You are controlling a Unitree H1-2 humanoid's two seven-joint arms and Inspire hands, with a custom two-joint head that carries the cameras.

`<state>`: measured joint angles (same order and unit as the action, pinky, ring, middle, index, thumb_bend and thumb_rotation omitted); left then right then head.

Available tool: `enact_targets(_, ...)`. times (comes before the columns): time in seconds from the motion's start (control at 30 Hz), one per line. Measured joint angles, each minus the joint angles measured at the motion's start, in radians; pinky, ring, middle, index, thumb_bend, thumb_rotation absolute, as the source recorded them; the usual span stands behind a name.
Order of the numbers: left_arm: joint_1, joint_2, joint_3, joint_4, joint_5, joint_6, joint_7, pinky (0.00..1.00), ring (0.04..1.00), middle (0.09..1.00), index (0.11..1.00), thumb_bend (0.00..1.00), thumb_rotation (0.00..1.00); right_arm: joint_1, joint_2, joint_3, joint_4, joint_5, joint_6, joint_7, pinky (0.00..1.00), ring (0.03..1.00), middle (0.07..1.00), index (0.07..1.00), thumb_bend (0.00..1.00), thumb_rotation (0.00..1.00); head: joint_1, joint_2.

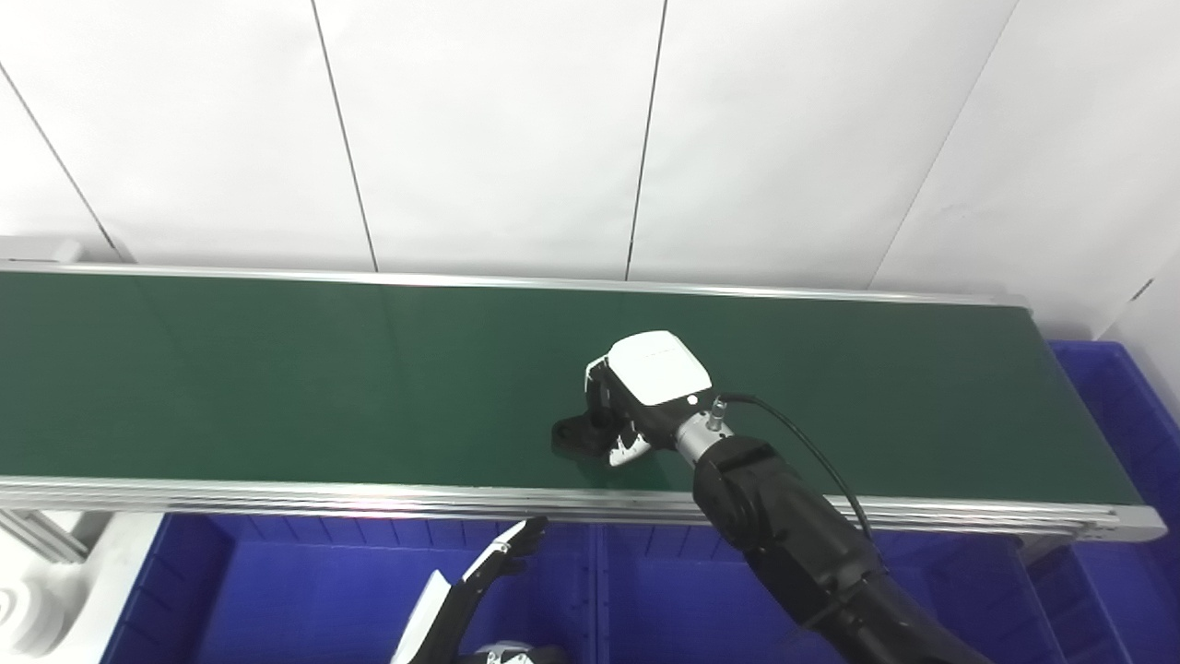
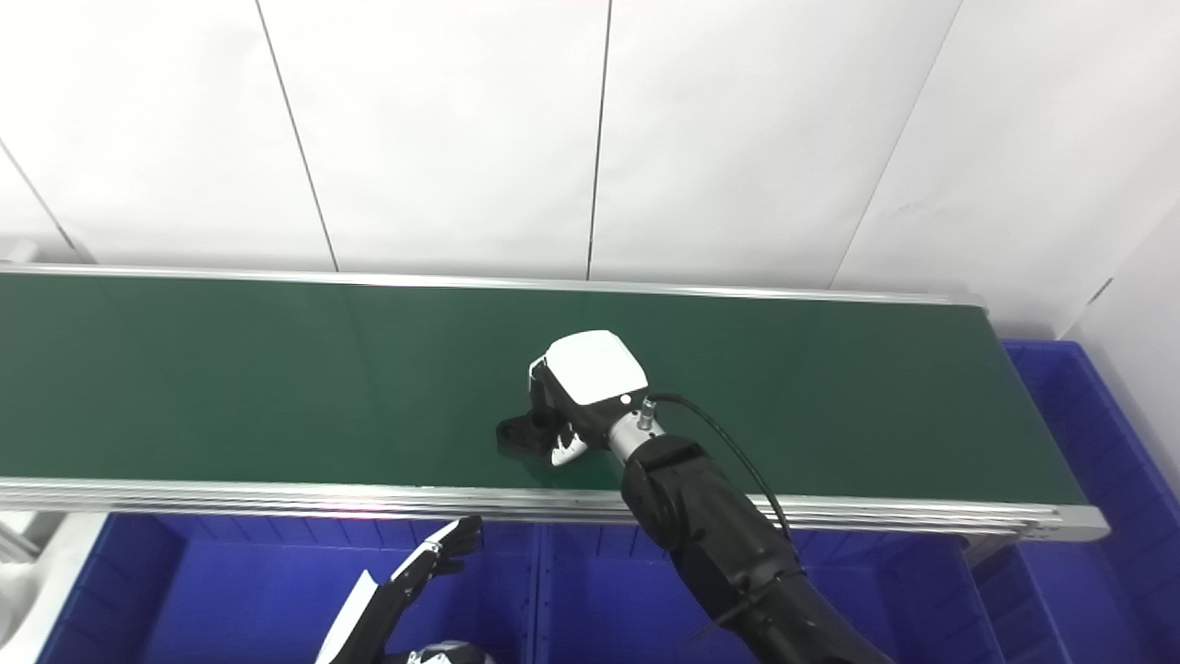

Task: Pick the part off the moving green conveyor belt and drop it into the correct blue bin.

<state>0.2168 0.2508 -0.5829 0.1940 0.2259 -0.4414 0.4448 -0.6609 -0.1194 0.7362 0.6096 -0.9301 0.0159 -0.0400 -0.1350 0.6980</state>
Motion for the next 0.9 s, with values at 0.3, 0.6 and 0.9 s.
enact_targets(0.3, 0.001, 0.001, 0.003, 0.0, 0.021, 0.0, 0.013, 0.81, 0.861, 0.891, 0.889, 0.73, 0.72, 0.102, -0.015, -0.045, -0.173, 0.037, 0.001, 0.07, 0.19, 0.249, 0.47, 0.49, 0.53, 0.0, -0.005, 0.003)
enact_targets(0.6, -0.002, 0.003, 0.001, 0.0, 0.02, 0.0, 0.018, 0.8, 0.857, 0.889, 0.886, 0.72, 0.71, 0.151, -0.072, -0.189, -0.436, 0.051, 0.026, 0.149, 0.26, 0.335, 0.479, 0.491, 0.53, 0.0, -0.003, 0.006)
enact_targets(0.9, -0.001, 0.003, 0.004, -0.006, 0.026, 0.0, 0.017, 0.79, 0.852, 0.89, 0.885, 0.7, 0.7, 0.334, -0.137, -0.281, -0.58, 0.079, 0.027, 0.171, 0.27, 0.344, 0.472, 0.498, 0.52, 0.0, 0.009, 0.031)
